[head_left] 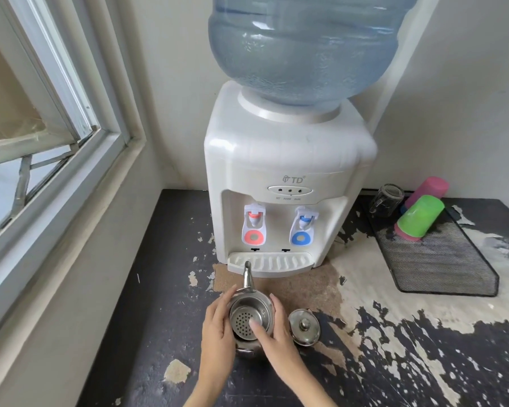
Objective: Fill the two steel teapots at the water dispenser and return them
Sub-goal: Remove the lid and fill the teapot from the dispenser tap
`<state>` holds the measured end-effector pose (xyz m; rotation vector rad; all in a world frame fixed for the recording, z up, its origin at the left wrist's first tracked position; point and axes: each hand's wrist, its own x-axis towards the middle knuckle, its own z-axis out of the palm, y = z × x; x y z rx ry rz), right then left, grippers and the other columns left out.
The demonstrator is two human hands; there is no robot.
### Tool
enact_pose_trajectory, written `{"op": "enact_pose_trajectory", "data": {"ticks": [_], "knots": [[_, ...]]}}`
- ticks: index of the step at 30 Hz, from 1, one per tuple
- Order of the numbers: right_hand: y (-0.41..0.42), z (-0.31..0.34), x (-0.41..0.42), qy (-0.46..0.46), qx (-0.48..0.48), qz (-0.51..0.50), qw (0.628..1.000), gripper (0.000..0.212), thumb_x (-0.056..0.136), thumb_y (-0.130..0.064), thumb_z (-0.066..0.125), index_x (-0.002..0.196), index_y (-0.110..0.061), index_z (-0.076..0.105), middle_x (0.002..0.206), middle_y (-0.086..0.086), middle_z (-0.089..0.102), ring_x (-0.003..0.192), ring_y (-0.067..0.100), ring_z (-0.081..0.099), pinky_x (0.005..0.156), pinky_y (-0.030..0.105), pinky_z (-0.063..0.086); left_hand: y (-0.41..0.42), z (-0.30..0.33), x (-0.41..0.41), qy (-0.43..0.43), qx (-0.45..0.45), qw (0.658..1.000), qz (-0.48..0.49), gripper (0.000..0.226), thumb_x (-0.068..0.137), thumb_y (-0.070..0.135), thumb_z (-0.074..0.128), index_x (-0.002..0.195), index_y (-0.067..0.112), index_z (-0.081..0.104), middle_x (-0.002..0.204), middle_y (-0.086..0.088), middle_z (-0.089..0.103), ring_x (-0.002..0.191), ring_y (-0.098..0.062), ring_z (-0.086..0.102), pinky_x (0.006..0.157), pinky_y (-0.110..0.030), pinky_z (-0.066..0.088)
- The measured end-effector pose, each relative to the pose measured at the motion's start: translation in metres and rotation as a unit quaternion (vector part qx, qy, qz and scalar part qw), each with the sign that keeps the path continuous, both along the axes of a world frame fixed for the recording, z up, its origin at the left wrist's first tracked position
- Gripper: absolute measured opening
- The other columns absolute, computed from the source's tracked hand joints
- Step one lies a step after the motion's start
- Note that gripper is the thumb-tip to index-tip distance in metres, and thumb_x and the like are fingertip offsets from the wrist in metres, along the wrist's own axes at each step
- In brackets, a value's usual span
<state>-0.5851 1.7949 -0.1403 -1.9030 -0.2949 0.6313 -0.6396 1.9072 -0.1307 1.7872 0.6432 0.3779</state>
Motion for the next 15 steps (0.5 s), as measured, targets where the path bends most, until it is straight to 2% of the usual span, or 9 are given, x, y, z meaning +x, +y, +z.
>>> {"op": "enact_pose_trajectory", "data": {"ticks": [4,6,7,9,10,12,14,15], "knots": [[0.002,0.001,0.02,-0.014,-0.006,0.029,0.999,0.053,0.093,-0.016,0.048,0.138,-0.03,0.026,0.146,-0.009,0.031,0.134,0.003,0.027,0.113,0.023,0.021,-0.012,0.0,-0.001,-0.008,0.027,0.998,0.05,0.06,0.092,-0.007,0.033,0.124,0.043,0.044,0.123,0.002,0.046,0.105,0.032,0.032,0.101,-0.022,0.031],[0.002,0.001,0.03,-0.009,-0.016,0.054,0.998,0.051,0.093,-0.014,0.045,0.138,-0.032,0.03,0.145,-0.012,0.032,0.133,0.0,0.028,0.111,0.021,0.021,-0.013,-0.003,-0.003,0.01,0.04,0.997,0.06,0.056,0.093,-0.003,0.034,0.127,0.041,0.044,0.126,-0.002,0.047,0.102,0.035,0.028,0.1,-0.022,0.028],[0.002,0.001,0.035,-0.005,-0.021,0.068,0.997,0.051,0.093,-0.013,0.043,0.138,-0.033,0.031,0.145,-0.013,0.032,0.132,-0.001,0.028,0.111,0.022,0.022,-0.013,-0.005,-0.004,0.017,0.043,0.997,0.056,0.051,0.094,0.006,0.035,0.126,0.045,0.042,0.127,0.0,0.047,0.102,0.035,0.027,0.1,-0.023,0.026],[0.005,0.004,0.046,-0.005,-0.029,0.096,0.995,0.052,0.091,-0.01,0.042,0.136,-0.035,0.035,0.144,-0.013,0.035,0.132,0.0,0.03,0.113,0.026,0.024,-0.011,-0.008,-0.009,0.006,0.054,0.998,0.034,0.038,0.089,0.039,0.037,0.124,0.055,0.033,0.13,0.006,0.042,0.114,0.024,0.028,0.104,-0.027,0.021],[0.006,0.005,0.051,-0.006,-0.034,0.108,0.994,0.052,0.09,-0.009,0.042,0.135,-0.035,0.037,0.143,-0.013,0.037,0.132,0.001,0.032,0.113,0.029,0.026,-0.008,-0.011,-0.011,-0.001,0.057,0.998,0.013,0.047,0.081,0.054,0.039,0.126,0.056,0.027,0.133,0.009,0.04,0.122,0.014,0.029,0.107,-0.03,0.02],[0.009,0.009,0.062,-0.009,-0.049,0.133,0.99,0.052,0.09,-0.007,0.041,0.135,-0.033,0.039,0.143,-0.011,0.038,0.132,0.003,0.033,0.114,0.031,0.026,0.0,-0.025,-0.017,-0.007,0.082,0.994,-0.067,0.082,0.064,0.07,0.052,0.134,0.049,0.014,0.146,0.011,0.028,0.138,-0.004,0.021,0.112,-0.033,0.016],[0.012,0.014,0.073,-0.007,-0.064,0.157,0.985,0.051,0.089,-0.007,0.04,0.134,-0.032,0.04,0.143,-0.009,0.04,0.131,0.005,0.034,0.114,0.032,0.026,0.004,-0.035,-0.02,0.003,0.113,0.985,-0.13,0.115,0.05,0.076,0.066,0.14,0.044,0.003,0.154,0.011,0.011,0.144,-0.007,0.005,0.111,-0.029,0.011],[0.014,0.016,0.077,-0.003,-0.068,0.167,0.984,0.051,0.088,-0.007,0.041,0.133,-0.032,0.041,0.142,-0.008,0.042,0.13,0.006,0.036,0.113,0.032,0.028,0.006,-0.039,-0.021,0.0,0.127,0.983,-0.134,0.123,0.046,0.076,0.071,0.141,0.045,-0.001,0.155,0.008,0.009,0.143,-0.007,0.004,0.11,-0.027,0.012]]}}
